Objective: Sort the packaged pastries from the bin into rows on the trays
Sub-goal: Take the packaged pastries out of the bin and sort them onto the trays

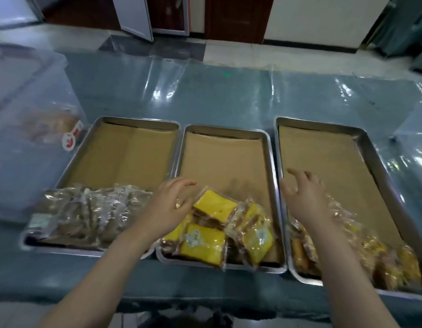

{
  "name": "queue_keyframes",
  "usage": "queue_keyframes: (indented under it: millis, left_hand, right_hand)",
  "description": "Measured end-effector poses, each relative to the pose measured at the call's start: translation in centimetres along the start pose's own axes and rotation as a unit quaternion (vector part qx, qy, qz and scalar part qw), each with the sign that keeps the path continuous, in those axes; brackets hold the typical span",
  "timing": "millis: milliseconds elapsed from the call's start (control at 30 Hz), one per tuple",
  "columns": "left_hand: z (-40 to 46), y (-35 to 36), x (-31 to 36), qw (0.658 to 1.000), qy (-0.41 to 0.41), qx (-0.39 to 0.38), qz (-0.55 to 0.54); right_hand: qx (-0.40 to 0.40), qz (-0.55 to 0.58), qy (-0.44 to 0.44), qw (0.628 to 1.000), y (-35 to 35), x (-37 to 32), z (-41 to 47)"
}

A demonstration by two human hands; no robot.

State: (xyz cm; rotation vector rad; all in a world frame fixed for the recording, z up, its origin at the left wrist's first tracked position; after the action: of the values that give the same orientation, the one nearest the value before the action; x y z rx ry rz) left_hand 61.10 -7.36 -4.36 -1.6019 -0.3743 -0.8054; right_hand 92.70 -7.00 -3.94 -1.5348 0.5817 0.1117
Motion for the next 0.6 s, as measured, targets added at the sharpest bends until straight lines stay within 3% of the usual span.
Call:
queue_keyframes:
  millis: [300, 600]
  left_hand:
    - [-3.5, -11.0, -8.9, 1.000, -0.017, -0.001, 0.004]
    - [-4.5, -19.4, -12.8, 0.999, 0.008, 0.044, -0.026]
  right_hand:
    - [0.028, 0.061, -0.094, 0.993, 4.7, -17.8, -4.1]
    - [-0.009, 0.095, -0.122, 0.988, 8.1, -27.9, -6.5]
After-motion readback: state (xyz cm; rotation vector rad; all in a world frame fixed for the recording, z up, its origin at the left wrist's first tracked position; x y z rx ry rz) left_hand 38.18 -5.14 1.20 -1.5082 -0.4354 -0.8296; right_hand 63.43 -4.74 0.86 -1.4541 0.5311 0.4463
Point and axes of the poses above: each hand's wrist, its own z-axis towards the middle knuckle, its own y-axis out of the palm, x = y × z, the point moved 10 cm from there along z, towards the middle knuckle, and after that the axes turned 2 degrees about -x, right-handed, at the moved point
